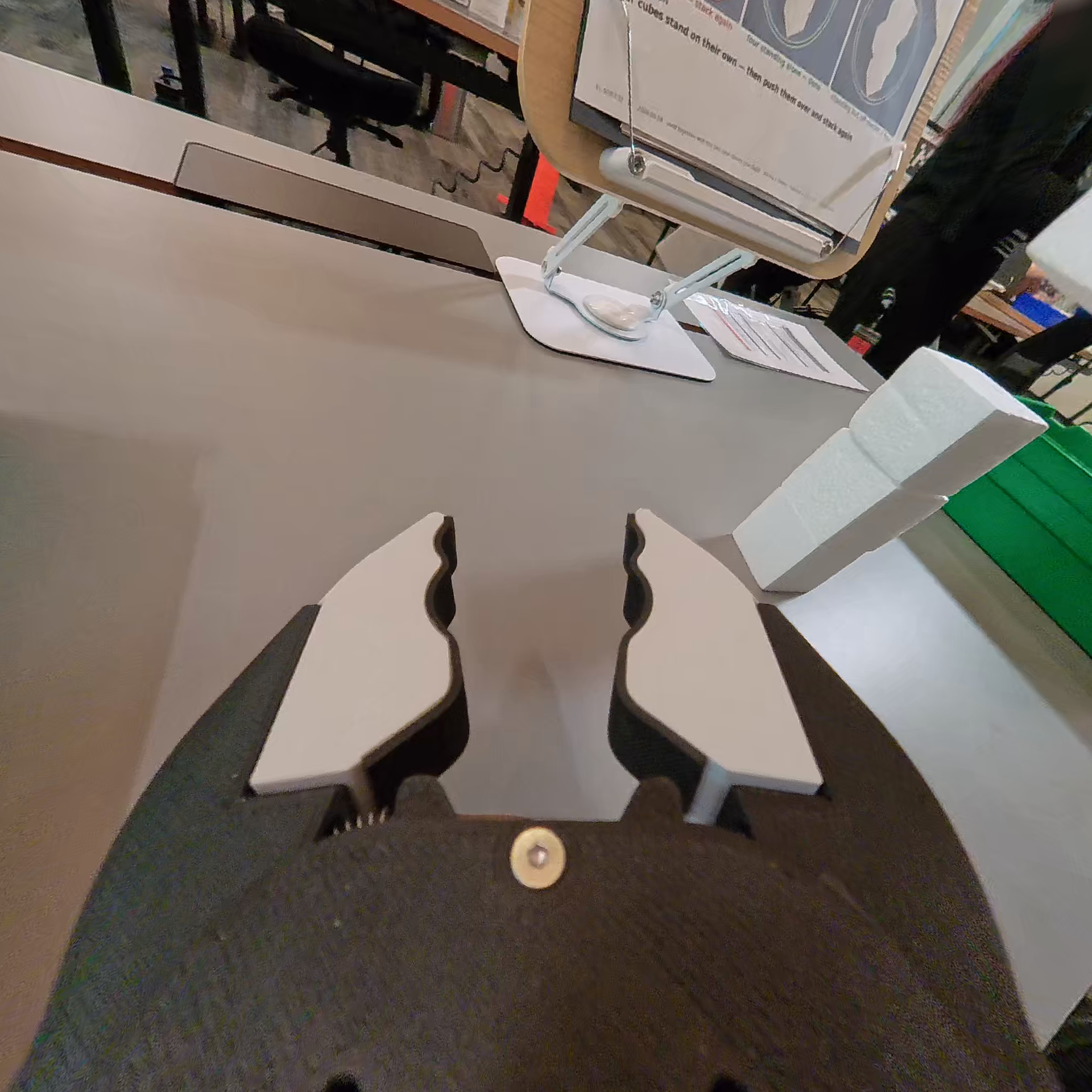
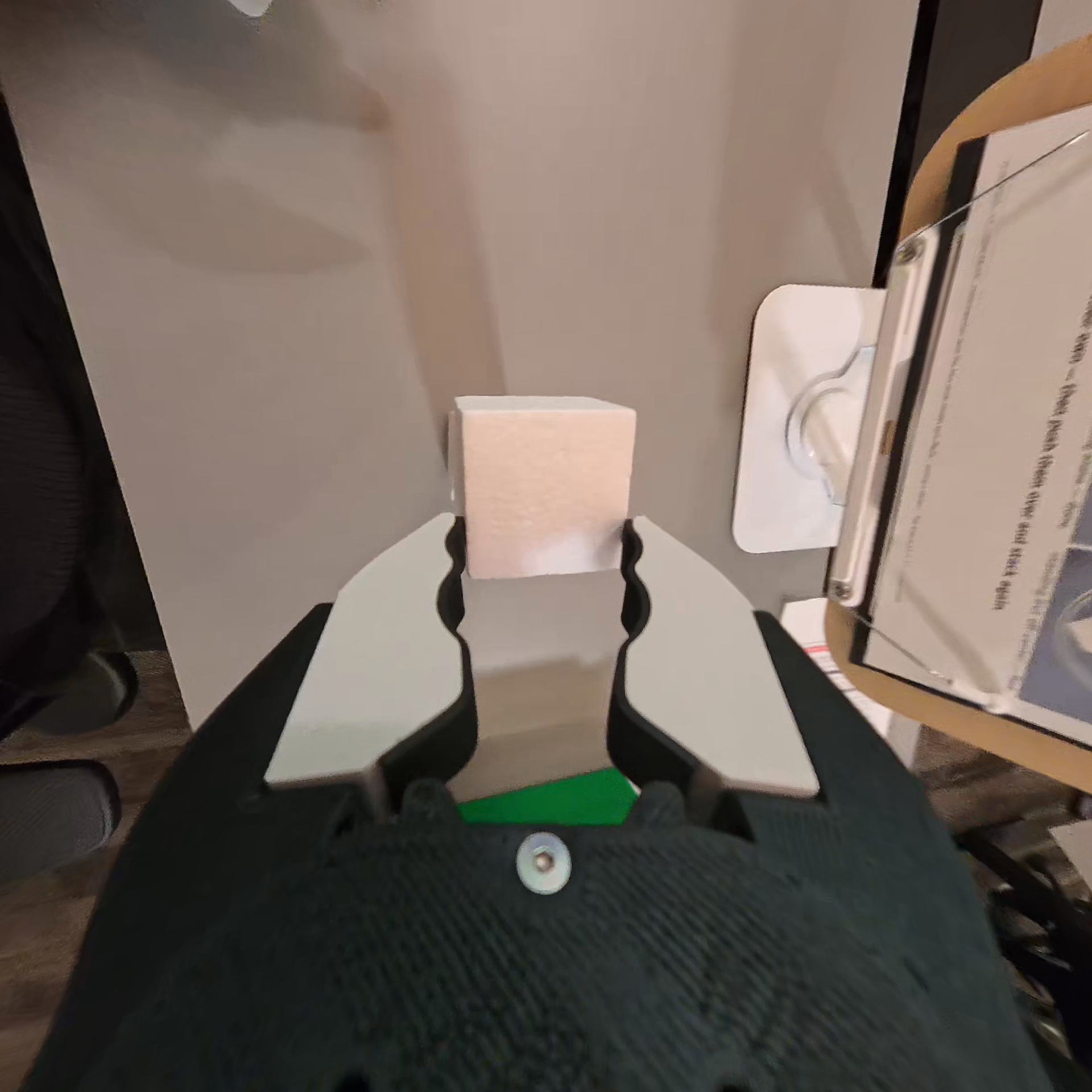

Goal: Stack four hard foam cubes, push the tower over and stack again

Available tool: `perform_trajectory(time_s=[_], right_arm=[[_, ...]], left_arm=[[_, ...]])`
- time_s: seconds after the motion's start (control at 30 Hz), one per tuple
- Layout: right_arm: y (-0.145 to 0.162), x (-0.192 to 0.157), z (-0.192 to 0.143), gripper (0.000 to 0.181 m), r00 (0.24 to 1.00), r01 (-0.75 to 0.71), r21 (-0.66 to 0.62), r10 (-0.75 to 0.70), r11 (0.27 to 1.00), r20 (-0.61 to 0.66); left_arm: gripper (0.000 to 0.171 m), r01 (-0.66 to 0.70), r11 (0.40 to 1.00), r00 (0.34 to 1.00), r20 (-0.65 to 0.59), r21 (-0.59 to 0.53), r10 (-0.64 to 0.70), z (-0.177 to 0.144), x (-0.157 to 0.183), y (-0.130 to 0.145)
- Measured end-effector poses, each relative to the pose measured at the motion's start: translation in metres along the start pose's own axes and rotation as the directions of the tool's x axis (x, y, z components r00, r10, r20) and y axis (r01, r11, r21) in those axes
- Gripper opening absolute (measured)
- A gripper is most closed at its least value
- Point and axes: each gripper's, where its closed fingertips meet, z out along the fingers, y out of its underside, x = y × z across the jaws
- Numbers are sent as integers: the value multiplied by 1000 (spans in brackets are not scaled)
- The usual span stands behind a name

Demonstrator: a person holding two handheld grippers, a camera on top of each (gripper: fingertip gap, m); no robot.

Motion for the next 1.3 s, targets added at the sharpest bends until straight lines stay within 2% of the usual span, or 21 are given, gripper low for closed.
perform_trajectory(time_s=[0.17,0.4,0.57,1.17,1.3], right_arm=[[11,-5,14,52,1000,-23,23,23,999,19],[16,-4,31,52,997,-67,-17,67,998,34],[19,-5,35,52,997,-70,-51,72,996,29],[14,-5,37,52,997,-72,-51,73,996,6],[9,-1,29,67,997,-75,-14,74,997,-36]], left_arm=[[55,-38,999,999,23,-2,38,-1,0,1],[55,-45,999,998,32,-11,46,0,-2,3],[55,-38,999,999,29,-16,38,0,-2,4],[55,-46,999,998,33,-25,47,1,-2,5],[55,-53,998,998,32,-29,54,1,-1,6]])
